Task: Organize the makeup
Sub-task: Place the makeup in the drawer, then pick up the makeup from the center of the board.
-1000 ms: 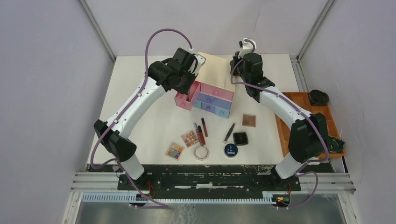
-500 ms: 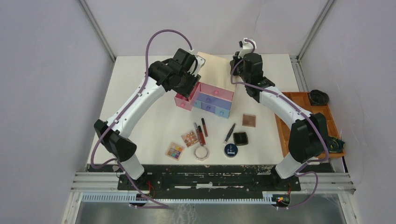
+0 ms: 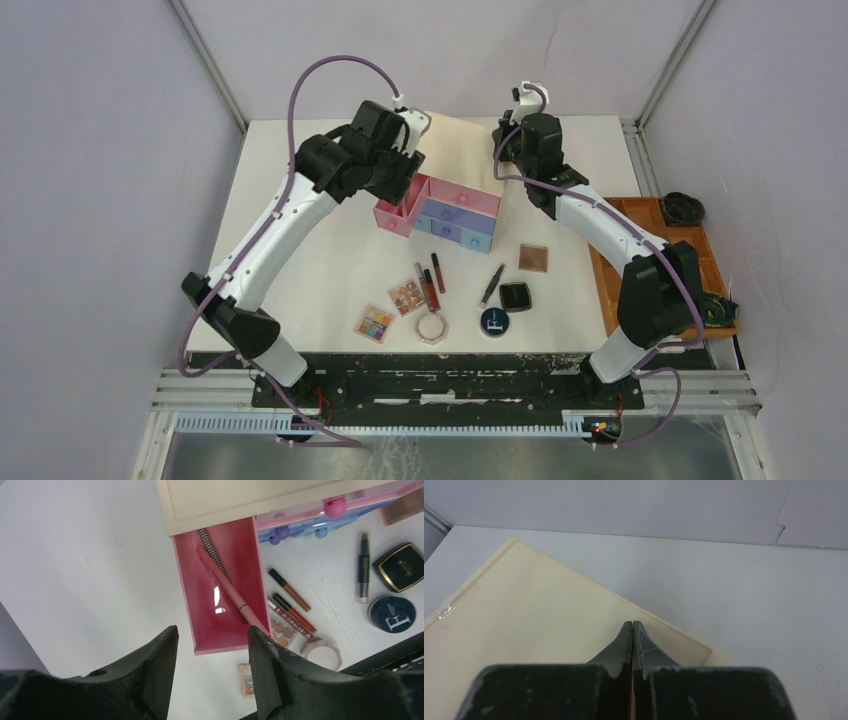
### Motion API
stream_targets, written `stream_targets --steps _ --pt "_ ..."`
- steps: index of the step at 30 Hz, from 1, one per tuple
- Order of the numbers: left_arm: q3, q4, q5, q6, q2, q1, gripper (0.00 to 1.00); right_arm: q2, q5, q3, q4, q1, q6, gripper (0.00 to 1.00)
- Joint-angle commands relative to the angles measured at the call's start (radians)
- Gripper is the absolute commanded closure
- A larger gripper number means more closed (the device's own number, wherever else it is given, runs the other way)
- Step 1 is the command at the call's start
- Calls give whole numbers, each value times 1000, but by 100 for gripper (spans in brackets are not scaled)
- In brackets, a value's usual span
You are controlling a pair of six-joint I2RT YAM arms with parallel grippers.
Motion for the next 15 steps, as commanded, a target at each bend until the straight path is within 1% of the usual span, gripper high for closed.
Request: stream_targets --steps 1,4,6,8,10,12,13,15 --pt "-33 122 111 5 -165 -8 39 102 30 -73 -329 -16 -13 99" --pt "-130 222 186 -3 -251 -58 40 105 31 -72 -329 -18 -11 99" --pt "-191 262 171 -18 -268 -127 39 106 31 -70 -331 -17 -11 99" --pt "-239 289 124 -40 -255 -204 40 107 31 -70 -332 -17 -11 100" --pt "-297 335 107 -69 -234 -272 40 106 31 -69 -332 -17 -11 100" --pt "-367 411 114 -110 -218 -318 41 104 33 -73 -332 -17 -11 99" --pt "-415 454 113 -127 -212 -337 39 103 34 -74 -332 -16 -11 99" --pt "-489 563 105 -179 -209 -354 38 102 34 -74 -333 -17 -13 99"
